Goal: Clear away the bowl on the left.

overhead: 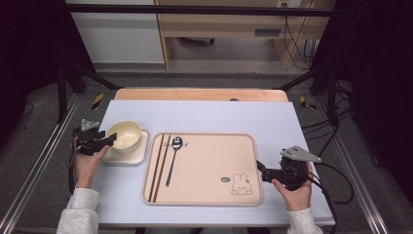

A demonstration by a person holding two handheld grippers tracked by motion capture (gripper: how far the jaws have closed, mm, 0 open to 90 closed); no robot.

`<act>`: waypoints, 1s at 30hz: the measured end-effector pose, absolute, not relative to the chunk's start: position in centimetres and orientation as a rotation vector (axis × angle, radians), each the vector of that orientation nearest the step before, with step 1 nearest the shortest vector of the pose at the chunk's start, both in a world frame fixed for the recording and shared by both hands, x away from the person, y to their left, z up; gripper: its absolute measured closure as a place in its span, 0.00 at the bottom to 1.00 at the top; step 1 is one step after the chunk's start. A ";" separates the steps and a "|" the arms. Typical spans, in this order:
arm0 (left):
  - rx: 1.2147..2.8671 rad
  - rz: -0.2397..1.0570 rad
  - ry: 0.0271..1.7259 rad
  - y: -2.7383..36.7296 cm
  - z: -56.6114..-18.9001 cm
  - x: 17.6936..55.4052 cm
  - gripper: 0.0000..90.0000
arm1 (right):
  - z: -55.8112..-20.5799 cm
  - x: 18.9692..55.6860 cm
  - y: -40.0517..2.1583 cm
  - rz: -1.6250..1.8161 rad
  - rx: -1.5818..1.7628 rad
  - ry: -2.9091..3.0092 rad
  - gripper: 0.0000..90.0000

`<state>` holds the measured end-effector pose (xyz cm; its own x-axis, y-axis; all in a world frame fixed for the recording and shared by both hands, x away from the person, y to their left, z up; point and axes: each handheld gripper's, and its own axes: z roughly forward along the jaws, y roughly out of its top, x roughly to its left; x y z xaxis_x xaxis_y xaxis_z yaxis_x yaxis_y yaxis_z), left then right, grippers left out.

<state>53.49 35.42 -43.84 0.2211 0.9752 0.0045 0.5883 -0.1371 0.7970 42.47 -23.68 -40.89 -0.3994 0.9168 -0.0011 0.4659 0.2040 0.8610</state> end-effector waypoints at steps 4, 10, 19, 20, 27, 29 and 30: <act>1.823 0.699 1.472 35.5 -44.2 53.9 0.65 | -40.9 42.5 -23.7 1.120 1.282 1.957 0.03; 1.820 0.672 1.500 35.7 -44.6 54.2 0.74 | -40.9 42.5 -23.7 1.117 1.278 1.958 0.03; 1.792 0.648 1.534 35.6 -44.7 54.6 0.84 | -40.9 42.5 -23.6 1.116 1.275 1.959 0.03; 1.785 0.648 1.542 35.7 -44.8 54.6 0.84 | -40.9 42.5 -23.6 1.116 1.275 1.959 0.03; 1.753 0.642 1.576 35.7 -44.8 54.7 0.90 | -41.0 42.5 -23.5 1.119 1.279 1.962 0.03; 1.739 0.634 1.585 35.7 -44.8 54.7 0.90 | -41.0 42.5 -23.6 1.118 1.279 1.962 0.03; 1.732 0.620 1.586 35.7 -44.8 54.7 0.91 | -41.0 42.5 -23.6 1.118 1.279 1.961 0.03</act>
